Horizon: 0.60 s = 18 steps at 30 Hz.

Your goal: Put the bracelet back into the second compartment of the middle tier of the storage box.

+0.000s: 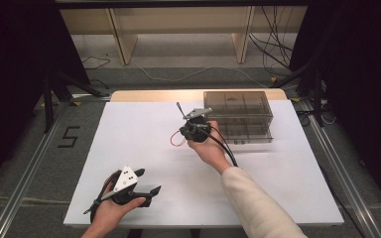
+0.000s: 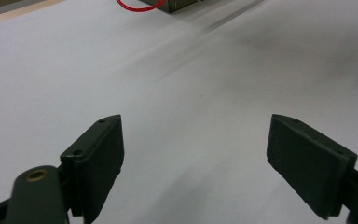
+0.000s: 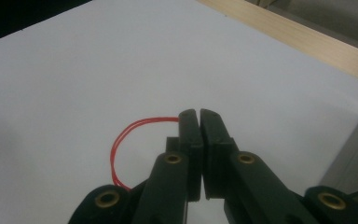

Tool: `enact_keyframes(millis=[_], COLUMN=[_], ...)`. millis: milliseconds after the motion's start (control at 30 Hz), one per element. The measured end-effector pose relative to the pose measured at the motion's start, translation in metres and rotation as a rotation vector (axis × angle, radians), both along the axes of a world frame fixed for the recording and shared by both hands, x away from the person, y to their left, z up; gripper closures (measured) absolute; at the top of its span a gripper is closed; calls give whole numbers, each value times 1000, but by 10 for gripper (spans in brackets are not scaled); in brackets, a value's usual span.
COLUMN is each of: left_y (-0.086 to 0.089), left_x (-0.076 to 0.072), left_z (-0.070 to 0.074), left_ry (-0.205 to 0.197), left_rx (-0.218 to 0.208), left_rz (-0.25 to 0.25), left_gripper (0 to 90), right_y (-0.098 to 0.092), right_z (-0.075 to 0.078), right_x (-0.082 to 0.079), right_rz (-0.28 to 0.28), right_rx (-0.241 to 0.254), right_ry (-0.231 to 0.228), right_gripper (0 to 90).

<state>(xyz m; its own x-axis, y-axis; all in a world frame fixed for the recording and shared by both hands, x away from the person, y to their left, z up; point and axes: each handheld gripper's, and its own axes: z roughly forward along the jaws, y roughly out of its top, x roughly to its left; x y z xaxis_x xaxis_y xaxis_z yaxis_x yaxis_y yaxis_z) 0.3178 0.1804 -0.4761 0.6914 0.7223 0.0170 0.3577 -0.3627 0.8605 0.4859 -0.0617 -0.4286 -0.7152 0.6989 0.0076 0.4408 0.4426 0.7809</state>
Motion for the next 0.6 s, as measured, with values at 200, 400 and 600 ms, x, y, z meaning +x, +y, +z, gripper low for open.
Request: enact_keyframes(millis=[200, 400, 600], left_y=[0, 0, 0], left_x=[0, 0, 0], left_z=[0, 0, 0], left_ry=[-1, -1, -1], left_rx=[0, 0, 0], left_rz=[0, 1, 1], left_gripper=[187, 188, 188], right_y=[-4, -9, -15], right_z=[1, 3, 7], right_x=[-1, -2, -3], right_rz=[-5, -12, -20], right_rx=[5, 2, 6], right_ry=[-7, -9, -13], right_gripper=[887, 887, 887])
